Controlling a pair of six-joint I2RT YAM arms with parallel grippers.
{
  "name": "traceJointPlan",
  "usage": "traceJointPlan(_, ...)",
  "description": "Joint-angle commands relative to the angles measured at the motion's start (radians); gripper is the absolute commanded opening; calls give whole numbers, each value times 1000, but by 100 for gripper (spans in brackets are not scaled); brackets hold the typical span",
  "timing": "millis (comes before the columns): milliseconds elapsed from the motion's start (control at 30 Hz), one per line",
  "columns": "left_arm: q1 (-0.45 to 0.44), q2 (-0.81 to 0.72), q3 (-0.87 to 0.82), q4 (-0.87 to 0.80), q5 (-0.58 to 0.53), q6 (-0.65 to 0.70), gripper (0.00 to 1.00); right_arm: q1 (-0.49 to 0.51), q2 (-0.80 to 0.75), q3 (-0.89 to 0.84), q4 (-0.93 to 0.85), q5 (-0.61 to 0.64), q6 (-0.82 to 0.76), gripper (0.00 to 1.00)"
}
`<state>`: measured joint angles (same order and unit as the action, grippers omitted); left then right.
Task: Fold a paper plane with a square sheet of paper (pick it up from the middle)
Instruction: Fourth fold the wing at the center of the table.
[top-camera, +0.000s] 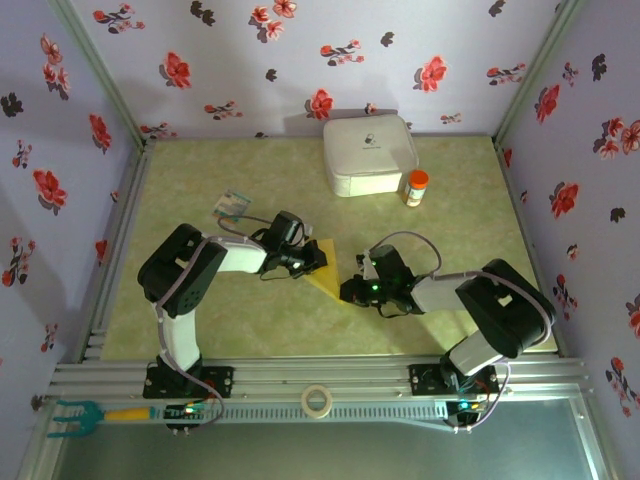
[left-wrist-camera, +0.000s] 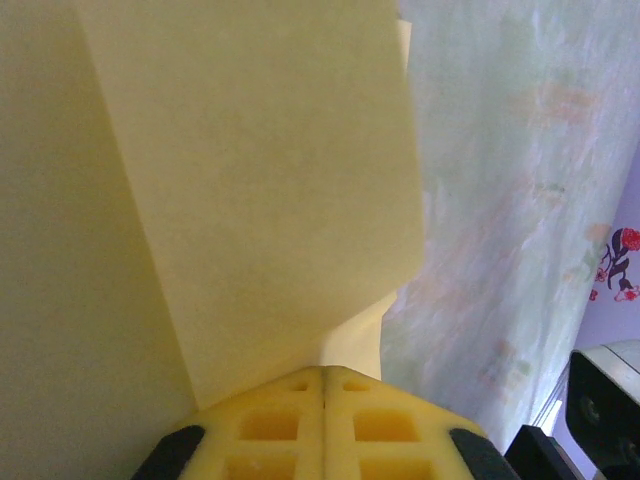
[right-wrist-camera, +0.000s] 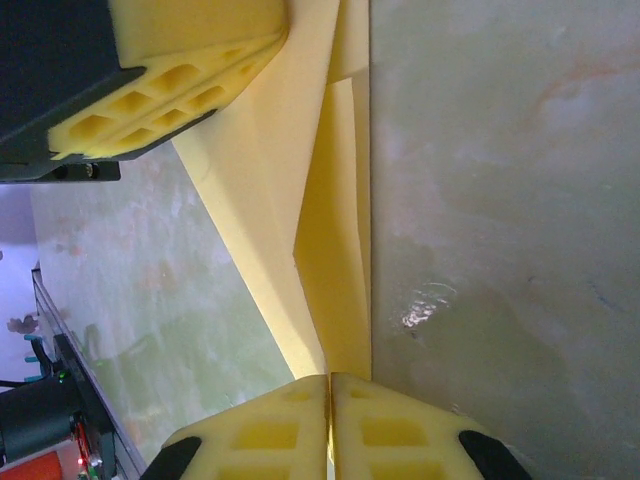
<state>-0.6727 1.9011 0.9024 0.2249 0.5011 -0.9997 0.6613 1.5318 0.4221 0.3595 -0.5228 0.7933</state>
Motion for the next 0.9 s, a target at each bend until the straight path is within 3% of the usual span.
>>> traceJointPlan(0,-5,30,-6,-26,-5,12,0,18,-14,-11,-131,15,-12,11)
traceJointPlan(267,-5,27,-7,-25,-6,12,0,27,-14,-22,-152,23,-11,5)
traceJointPlan(533,-5,28,-9,-26,-7,11,0,29,-47,-21,-178,33,-10,11)
traceJointPlan(867,-6,31,-11,-18,-8,8,0,32,-42,-37,-171,32,3,9)
